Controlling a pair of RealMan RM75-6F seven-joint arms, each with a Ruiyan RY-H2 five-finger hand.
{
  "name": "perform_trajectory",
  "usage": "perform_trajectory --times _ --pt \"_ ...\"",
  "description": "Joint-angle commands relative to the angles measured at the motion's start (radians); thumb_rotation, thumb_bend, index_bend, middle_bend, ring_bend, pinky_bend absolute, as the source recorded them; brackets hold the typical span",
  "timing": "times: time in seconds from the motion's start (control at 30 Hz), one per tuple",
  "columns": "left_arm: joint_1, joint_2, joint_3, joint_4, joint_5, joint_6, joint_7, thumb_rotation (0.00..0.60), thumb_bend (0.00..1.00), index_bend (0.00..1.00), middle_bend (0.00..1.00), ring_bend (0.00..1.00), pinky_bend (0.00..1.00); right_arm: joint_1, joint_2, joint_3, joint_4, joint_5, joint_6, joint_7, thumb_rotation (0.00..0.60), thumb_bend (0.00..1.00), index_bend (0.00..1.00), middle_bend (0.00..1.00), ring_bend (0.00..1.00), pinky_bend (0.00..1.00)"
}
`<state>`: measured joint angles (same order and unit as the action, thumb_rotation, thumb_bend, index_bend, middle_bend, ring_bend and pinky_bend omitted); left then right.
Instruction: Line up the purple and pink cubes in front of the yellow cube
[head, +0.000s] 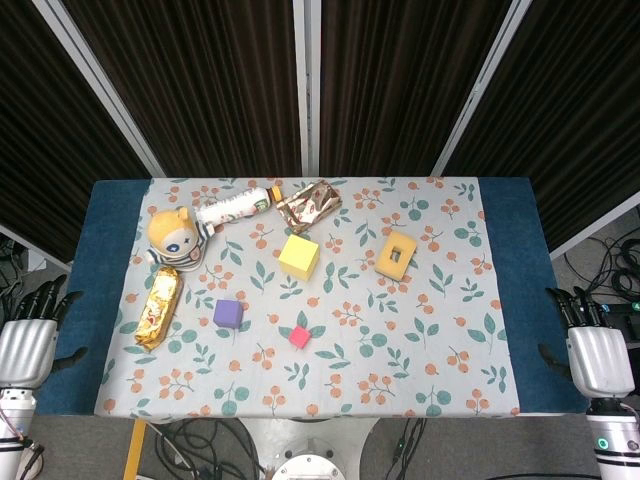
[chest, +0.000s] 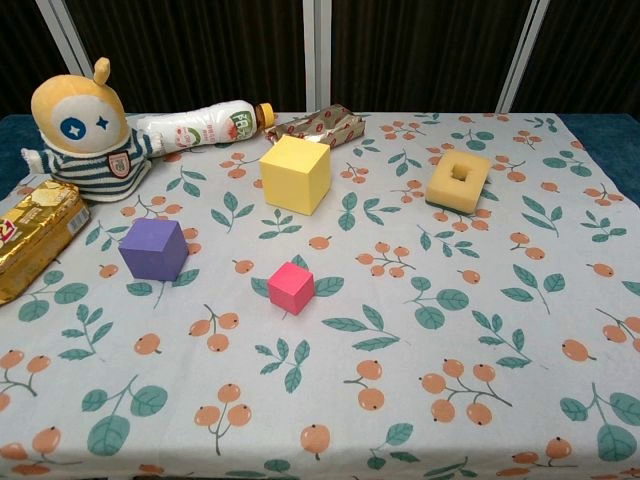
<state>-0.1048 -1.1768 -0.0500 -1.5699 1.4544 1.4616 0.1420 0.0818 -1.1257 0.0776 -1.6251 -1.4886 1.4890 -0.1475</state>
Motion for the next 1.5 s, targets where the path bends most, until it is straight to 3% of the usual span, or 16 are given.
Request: perform_trajectory --times 0.03,0.33,0.53,0.87,1.07,1.5 --pt "0.0 -0.003 0.002 -0.001 0.0 -0.002 0.001 0.6 0.05 0.25 0.16 0.1 0.16 -0.002 0.002 0.001 -0.001 -0.003 0.006 0.001 0.6 0.15 0.11 0.14 0.06 0.19" --pt "-0.017 0.007 0.001 -0.029 0.023 -0.017 -0.039 0.6 0.05 0.25 0.16 0.1 0.16 -0.006 0.004 0.002 0.005 -0.004 0.014 0.012 0.6 0.15 0.11 0.14 0.06 0.19" --pt "-0.088 0.002 -0.02 -0.023 0.092 -0.054 -0.079 0.6 0.05 0.25 0.16 0.1 0.16 -0.004 0.008 0.013 0.004 -0.003 0.025 0.002 0.6 0.15 0.11 0.14 0.06 0.19" --pt "-0.289 -0.081 -0.053 -0.012 0.156 -0.254 -0.062 0.6 0.05 0.33 0.16 0.1 0.16 -0.008 0.017 0.021 -0.022 -0.002 0.044 -0.033 0.6 0.15 0.11 0.14 0.06 0.19" --pt "-0.372 -0.164 -0.064 -0.021 0.086 -0.389 0.012 0.6 0.05 0.33 0.13 0.1 0.16 -0.01 0.021 0.019 -0.029 0.006 0.038 -0.038 0.6 0.15 0.11 0.14 0.06 0.19" --pt "-0.46 -0.347 -0.109 0.055 -0.158 -0.501 0.232 0.6 0.05 0.33 0.1 0.1 0.16 -0.013 0.019 0.014 -0.018 0.005 0.036 -0.021 0.6 0.15 0.11 0.14 0.06 0.19"
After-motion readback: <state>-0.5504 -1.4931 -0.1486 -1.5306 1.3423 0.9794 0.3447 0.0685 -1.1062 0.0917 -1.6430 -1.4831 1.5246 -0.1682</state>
